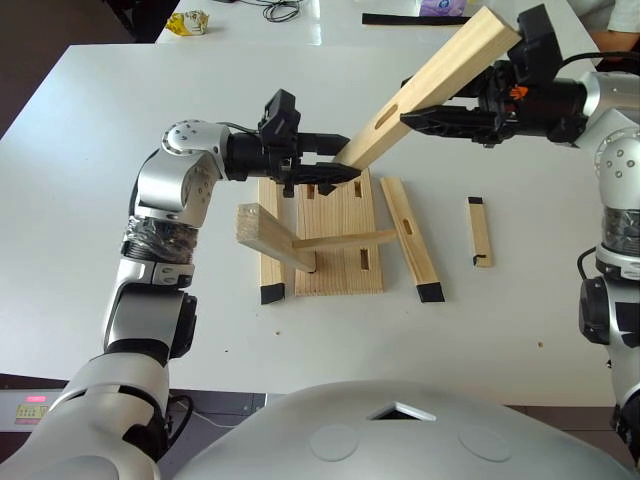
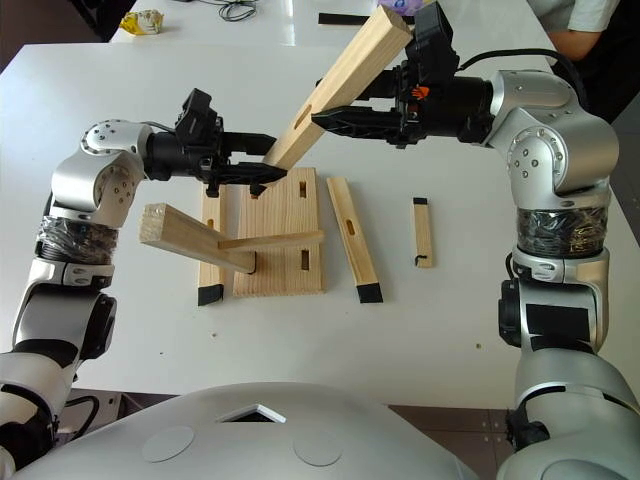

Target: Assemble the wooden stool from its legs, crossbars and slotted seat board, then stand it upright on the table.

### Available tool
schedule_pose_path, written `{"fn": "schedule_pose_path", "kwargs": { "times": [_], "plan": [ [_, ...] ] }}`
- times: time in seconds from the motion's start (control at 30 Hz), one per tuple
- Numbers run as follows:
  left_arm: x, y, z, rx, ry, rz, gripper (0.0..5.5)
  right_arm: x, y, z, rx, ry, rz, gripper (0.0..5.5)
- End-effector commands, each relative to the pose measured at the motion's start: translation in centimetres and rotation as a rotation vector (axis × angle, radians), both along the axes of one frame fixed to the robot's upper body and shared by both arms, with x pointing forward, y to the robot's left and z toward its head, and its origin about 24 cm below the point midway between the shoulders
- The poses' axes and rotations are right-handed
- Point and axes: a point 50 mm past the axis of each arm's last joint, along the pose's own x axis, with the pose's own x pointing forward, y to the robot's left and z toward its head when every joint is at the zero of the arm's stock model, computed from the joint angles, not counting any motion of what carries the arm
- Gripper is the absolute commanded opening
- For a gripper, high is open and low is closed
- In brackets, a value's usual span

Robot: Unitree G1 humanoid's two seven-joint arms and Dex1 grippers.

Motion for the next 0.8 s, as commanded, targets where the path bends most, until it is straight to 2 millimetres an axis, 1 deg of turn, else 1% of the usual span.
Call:
{"fn": "schedule_pose_path", "kwargs": {
  "times": [0.03,0.17,0.2,0.3,0.37,0.57,0.6,0.63,0.73,0.8],
  "plan": [
    [0.7,1.0,1.2,-0.020,-0.019,0.071,2.01,-0.3,-0.5,-1.2,-0.098,0.017,-0.013,2.16],
    [1.0,0.9,1.2,-0.032,-0.030,0.107,2.01,-0.4,-0.4,-1.1,-0.092,0.016,-0.013,2.16],
    [1.1,0.9,1.3,-0.041,-0.022,0.115,2.37,-0.3,-0.4,-1.1,-0.088,0.015,-0.016,2.16],
    [1.6,0.7,0.9,-0.013,-0.046,0.147,2.89,-0.2,-0.3,-1.1,-0.079,0.008,-0.032,2.01],
    [1.9,0.8,0.5,0.010,-0.080,0.188,3.20,-0.1,-0.3,-1.2,-0.074,0.000,-0.051,2.01],
    [2.5,1.8,-0.4,0.065,-0.135,0.278,4.20,0.2,-0.4,-0.7,-0.062,-0.045,-0.112,2.01],
    [2.6,2.2,-0.3,0.066,-0.145,0.299,4.30,0.2,-0.7,-0.5,-0.069,-0.059,-0.129,2.01],
    [2.7,2.7,-0.1,0.066,-0.157,0.328,4.51,0.2,-1.2,-0.3,-0.076,-0.070,-0.148,2.01],
    [2.7,4.6,0.9,0.048,-0.193,0.420,4.53,-0.1,-3.2,0.1,-0.117,-0.100,-0.207,2.01],
    [1.9,6.0,1.6,0.040,-0.217,0.460,4.53,-0.6,-4.6,0.3,-0.146,-0.103,-0.240,2.01]
  ]
}}
